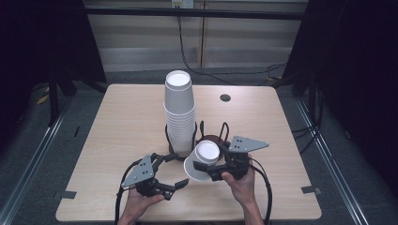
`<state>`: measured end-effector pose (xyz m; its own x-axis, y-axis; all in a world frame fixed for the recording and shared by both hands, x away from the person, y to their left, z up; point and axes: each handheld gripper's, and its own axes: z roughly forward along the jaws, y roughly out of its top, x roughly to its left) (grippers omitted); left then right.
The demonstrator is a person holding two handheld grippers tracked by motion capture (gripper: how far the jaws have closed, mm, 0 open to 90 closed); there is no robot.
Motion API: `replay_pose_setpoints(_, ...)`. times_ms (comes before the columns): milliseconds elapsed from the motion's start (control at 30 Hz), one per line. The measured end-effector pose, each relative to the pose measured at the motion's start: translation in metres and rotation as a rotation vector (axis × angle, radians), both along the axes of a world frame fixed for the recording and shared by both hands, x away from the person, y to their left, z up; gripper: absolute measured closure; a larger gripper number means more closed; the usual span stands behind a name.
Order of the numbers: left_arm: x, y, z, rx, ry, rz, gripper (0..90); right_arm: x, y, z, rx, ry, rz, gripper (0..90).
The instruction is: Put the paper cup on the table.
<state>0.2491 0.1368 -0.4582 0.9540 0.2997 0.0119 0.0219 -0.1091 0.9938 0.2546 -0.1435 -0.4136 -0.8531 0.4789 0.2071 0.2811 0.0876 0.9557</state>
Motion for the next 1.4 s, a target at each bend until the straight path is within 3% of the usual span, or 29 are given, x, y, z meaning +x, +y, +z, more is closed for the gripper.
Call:
replay_pose_setpoints(300, 0.003, -0.011, -0.005, 0.013, 0.02, -0.03, 15.4, 0.001, 0.005, -0.009, 0.012, 0.018, 0.017, 22.6)
replay_pose_setpoints(967, 0.006, -0.025, -0.006, 0.033, 0.035, -0.052, 11.5, -0.004, 0.017, -0.015, 0.016, 0.013, 0.065, 22.6)
replay_pose_setpoints(1167, 0.01, -0.031, -0.011, 0.048, 0.058, -0.071, 9.8, -0.004, 0.019, -0.016, 0.025, 0.01, 0.072, 22.6)
replay_pose_setpoints(1400, 0.013, -0.027, -0.012, 0.054, 0.066, -0.085, 12.8, -0.002, 0.022, -0.016, 0.027, 0.013, 0.077, 22.5)
